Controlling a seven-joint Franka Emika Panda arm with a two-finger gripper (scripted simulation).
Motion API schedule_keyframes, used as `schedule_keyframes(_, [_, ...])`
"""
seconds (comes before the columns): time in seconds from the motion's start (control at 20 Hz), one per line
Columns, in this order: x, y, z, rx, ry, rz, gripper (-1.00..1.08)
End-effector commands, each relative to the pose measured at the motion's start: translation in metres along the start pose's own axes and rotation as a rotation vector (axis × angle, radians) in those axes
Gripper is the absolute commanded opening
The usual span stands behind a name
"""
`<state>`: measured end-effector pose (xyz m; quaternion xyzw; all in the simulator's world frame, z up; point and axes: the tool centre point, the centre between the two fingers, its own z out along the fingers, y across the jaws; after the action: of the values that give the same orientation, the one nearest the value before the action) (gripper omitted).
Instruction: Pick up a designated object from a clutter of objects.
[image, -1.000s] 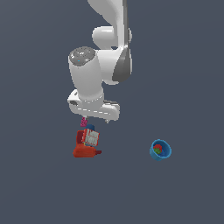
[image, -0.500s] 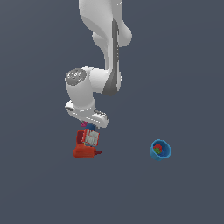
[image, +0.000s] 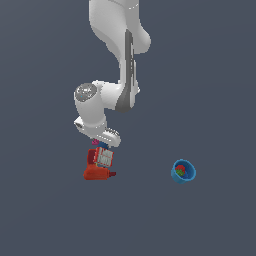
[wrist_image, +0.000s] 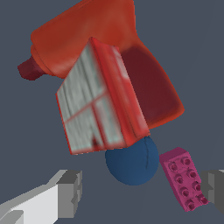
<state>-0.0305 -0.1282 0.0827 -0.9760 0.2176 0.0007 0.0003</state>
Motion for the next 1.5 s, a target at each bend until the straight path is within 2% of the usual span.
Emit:
schedule_keyframes(0.0, [0.0,0.0,0.001,0.0,0.0,0.0,1.0])
schedule_keyframes(0.55, [-0.001,0.001,0.042,0.0,0.001,0.002,1.0])
schedule_keyframes(0.85, [-0.001,0.001,0.051,0.0,0.001,0.003,1.0])
schedule_keyframes(0.9, [-0.001,0.001,0.051,0.0,0.001,0.003,-1.0])
schedule_keyframes(1.45, [0.0,-0.001,0.049,0.002,0.004,0.001,-1.0])
